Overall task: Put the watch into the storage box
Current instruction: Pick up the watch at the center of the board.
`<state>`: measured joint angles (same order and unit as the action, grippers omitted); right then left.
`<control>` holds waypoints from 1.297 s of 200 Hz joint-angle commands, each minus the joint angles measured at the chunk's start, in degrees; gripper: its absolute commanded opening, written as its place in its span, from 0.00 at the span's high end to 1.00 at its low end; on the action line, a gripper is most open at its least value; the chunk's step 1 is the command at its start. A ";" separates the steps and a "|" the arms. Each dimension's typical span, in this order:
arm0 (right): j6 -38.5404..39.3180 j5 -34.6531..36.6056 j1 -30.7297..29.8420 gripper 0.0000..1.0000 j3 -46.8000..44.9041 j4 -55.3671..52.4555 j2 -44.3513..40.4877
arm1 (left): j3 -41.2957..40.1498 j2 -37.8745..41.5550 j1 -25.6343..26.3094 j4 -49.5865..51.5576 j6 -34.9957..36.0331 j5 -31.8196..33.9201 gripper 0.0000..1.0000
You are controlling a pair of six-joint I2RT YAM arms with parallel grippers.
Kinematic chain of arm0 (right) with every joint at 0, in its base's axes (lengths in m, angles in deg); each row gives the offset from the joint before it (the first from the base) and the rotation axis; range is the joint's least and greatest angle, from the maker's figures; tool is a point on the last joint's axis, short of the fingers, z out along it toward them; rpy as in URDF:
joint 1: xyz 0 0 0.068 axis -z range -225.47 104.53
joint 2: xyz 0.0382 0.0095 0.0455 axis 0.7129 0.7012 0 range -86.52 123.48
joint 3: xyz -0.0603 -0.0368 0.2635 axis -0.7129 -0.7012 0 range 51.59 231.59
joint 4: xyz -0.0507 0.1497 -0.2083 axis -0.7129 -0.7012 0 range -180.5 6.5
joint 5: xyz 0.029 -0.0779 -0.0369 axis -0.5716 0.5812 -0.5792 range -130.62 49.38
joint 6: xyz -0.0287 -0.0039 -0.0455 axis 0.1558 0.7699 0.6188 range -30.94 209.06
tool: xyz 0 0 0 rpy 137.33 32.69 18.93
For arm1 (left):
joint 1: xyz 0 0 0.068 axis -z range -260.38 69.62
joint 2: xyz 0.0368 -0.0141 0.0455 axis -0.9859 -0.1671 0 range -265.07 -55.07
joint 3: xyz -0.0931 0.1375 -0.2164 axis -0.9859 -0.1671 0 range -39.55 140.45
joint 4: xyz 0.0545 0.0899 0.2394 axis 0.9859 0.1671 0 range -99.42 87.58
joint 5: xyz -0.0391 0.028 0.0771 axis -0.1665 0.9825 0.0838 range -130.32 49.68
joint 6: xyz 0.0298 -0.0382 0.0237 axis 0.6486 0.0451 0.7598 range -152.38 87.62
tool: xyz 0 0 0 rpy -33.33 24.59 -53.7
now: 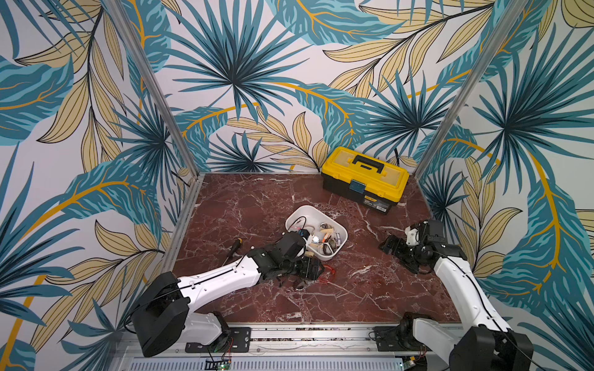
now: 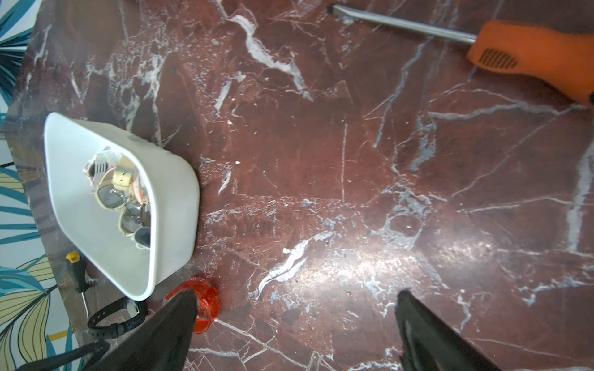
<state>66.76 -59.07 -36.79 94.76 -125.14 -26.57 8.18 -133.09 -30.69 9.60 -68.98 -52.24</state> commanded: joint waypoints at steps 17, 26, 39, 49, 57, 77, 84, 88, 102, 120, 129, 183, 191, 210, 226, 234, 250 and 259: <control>-0.44 1.91 -5.01 0.00 -1.64 0.69 -3.38 | 6.32 -4.09 0.56 10.27 1.52 4.66 0.12; -0.46 2.21 -5.32 0.00 -1.61 0.66 -3.36 | 6.96 -4.93 0.58 11.11 1.62 5.26 0.13; -0.44 2.67 -5.35 0.00 -1.52 0.60 -3.19 | 7.86 -6.02 0.58 12.25 1.62 6.85 0.17; -0.46 2.69 -5.35 0.00 -1.52 0.53 -3.08 | 8.85 -6.94 0.58 12.87 1.87 8.06 0.20; -0.46 2.46 -5.43 0.00 -1.52 0.57 -2.87 | 9.78 -7.67 0.58 12.97 2.33 8.08 0.23; -0.46 2.90 -5.44 0.00 -1.34 0.38 -2.49 | 12.29 -9.99 1.17 13.26 3.82 7.62 0.31; -0.37 2.84 -5.43 0.00 -1.34 0.41 -2.31 | 13.17 -10.81 1.35 13.69 4.30 7.38 0.34; -0.37 2.81 -5.44 0.00 -1.32 0.34 -2.31 | 13.56 -11.22 1.42 13.82 4.54 7.21 0.36; -0.37 2.99 -5.44 0.00 -1.30 0.30 -2.15 | 14.47 -12.10 1.89 13.72 5.41 6.49 0.40; -0.37 3.08 -5.44 0.00 -1.25 0.30 -1.97 | 15.47 -13.17 2.25 13.24 6.54 4.08 0.41; -0.35 3.08 -5.44 0.00 -1.26 0.29 -1.78 | 16.33 -14.42 2.34 14.29 6.88 3.76 0.41; -0.13 2.97 -5.44 0.00 -1.26 0.47 -1.37 | 21.09 -19.82 3.30 19.04 7.94 3.58 0.42; -0.11 2.86 -5.41 0.00 -1.25 0.45 -1.34 | 21.91 -20.81 3.30 20.11 7.95 3.95 0.42; 0.06 2.17 -5.44 0.00 -1.32 0.62 -1.80 | 23.43 -22.97 3.29 22.03 7.74 5.37 0.45; 0.24 1.14 -5.44 0.00 -1.44 0.83 -2.35 | 24.21 -23.82 3.38 21.76 7.51 5.61 0.45; 0.42 0.46 -5.44 0.00 -1.43 0.93 -2.68 | 24.84 -24.28 3.39 21.67 7.34 5.64 0.45; 0.67 -0.40 -5.44 0.00 -1.68 1.26 -3.46 | 26.30 -25.69 3.39 22.25 7.42 5.81 0.46; 0.77 -0.84 -5.44 0.00 -1.69 1.22 -3.79 | 26.93 -26.48 3.39 22.74 7.29 6.24 0.47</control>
<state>66.73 -58.03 -41.83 94.30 -124.79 -28.74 31.28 -158.16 -27.54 30.48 -62.18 -47.37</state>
